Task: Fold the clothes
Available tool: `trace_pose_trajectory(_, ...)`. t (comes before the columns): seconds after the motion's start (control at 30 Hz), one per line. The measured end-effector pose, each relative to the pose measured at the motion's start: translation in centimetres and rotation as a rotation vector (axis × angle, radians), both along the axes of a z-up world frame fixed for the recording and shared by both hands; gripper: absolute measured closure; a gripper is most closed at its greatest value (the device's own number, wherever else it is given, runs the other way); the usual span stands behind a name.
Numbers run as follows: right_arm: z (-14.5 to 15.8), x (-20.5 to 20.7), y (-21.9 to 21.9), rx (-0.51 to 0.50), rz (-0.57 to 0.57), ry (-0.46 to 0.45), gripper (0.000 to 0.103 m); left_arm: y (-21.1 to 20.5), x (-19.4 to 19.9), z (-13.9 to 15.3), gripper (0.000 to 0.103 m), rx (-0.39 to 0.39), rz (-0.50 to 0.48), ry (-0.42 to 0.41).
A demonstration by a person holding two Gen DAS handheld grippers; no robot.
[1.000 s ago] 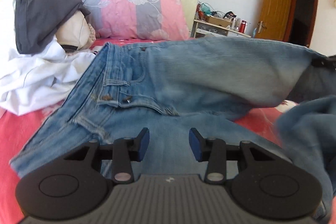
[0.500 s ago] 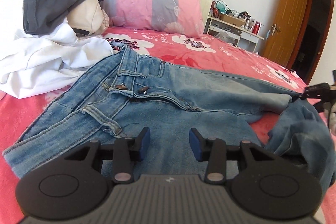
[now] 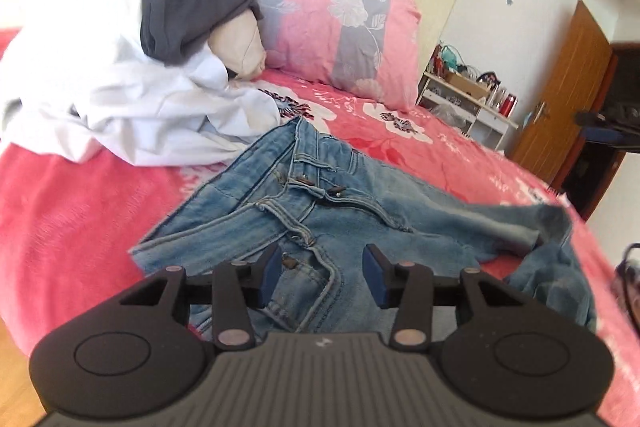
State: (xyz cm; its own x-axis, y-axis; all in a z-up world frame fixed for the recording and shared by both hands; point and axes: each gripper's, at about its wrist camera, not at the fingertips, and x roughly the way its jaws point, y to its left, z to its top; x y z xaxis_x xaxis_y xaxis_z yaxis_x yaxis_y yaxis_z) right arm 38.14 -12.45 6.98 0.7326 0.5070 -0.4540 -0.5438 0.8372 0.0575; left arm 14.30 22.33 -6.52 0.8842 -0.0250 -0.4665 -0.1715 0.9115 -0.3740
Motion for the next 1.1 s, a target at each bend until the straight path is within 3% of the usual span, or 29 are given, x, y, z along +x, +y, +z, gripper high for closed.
trace_pose_trajectory(0.1,-1.7,-0.1,6.9,0.022,0.152,0.079,0.045,1.0,2.2,-1.3,0.058,-0.083,0.016,0.006)
trace_pose_trajectory(0.23,-4.5,-0.5,13.4,0.000,0.247,0.143,0.045,2.2,4.2,-2.8,0.066,-0.156,0.047,0.024)
trace_pose_trajectory(0.4,-5.7,-0.9,16.6,-0.021,0.275,0.152,0.045,3.2,4.8,-4.0,0.063,-0.281,0.043,0.001)
trace_pose_trajectory(0.53,-6.7,-0.3,17.2,-0.013,0.277,0.162,0.045,4.8,4.8,-5.0,0.063,-0.463,0.061,-0.045)
trace_pose_trajectory(0.8,-8.5,1.9,19.5,-0.049,0.318,0.126,0.045,4.9,7.1,-5.8,0.065,-0.446,0.071,-0.120)
trace_pose_trajectory(0.9,-9.6,2.6,21.8,-0.145,0.381,0.073,0.046,4.9,7.0,-5.9,0.077,-0.449,0.083,-0.133)
trace_pose_trajectory(0.97,-10.7,3.0,23.5,-0.220,0.437,0.045,0.052,5.1,6.8,-6.1,0.088,-0.461,0.099,-0.143)
trace_pose_trajectory(1.1,-13.0,2.7,26.6,-0.388,0.534,-0.030,0.061,5.4,6.3,-6.1,0.097,-0.469,0.119,-0.167)
